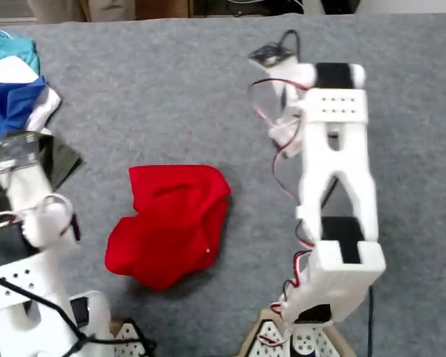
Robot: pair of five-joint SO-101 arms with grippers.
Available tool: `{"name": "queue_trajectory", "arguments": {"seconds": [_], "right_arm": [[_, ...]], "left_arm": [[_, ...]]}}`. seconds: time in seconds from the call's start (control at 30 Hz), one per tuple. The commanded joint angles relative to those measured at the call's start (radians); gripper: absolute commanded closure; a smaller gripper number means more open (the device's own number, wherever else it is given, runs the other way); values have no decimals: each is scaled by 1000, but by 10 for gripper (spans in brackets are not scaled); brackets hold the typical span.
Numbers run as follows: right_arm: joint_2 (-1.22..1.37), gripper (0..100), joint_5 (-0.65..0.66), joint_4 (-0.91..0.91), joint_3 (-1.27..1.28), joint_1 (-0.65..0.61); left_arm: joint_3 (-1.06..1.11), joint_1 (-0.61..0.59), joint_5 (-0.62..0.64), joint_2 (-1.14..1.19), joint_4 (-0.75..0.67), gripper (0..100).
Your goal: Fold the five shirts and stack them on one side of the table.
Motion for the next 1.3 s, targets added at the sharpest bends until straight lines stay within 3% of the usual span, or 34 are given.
{"name": "queue_trajectory", "arguments": {"seconds": [0.0,0.1,0.2,0.3,0.43,0.57,0.67,0.87,1.1,1.27], "right_arm": [[-96,896,23,14,31,-2],[-162,779,21,14,114,-104],[-246,661,-9,14,180,-242],[-311,581,-11,14,237,-400],[-340,566,-6,14,283,-607],[-292,566,-5,12,314,-783],[-205,566,-3,6,314,-868],[47,592,-11,-54,255,-875],[185,956,-11,-20,124,-731],[174,951,-6,15,81,-547]], "left_arm": [[-41,170,21,1,-17,972],[-31,196,18,1,-31,972],[-31,129,23,1,-35,971],[-48,-28,23,-1,-54,971],[-49,-319,18,1,-153,967],[12,-560,25,4,-264,855],[81,-674,25,4,-325,771],[167,-761,18,2,-356,753],[180,-758,25,-4,-353,753],[178,-764,25,-7,-353,753]]}}
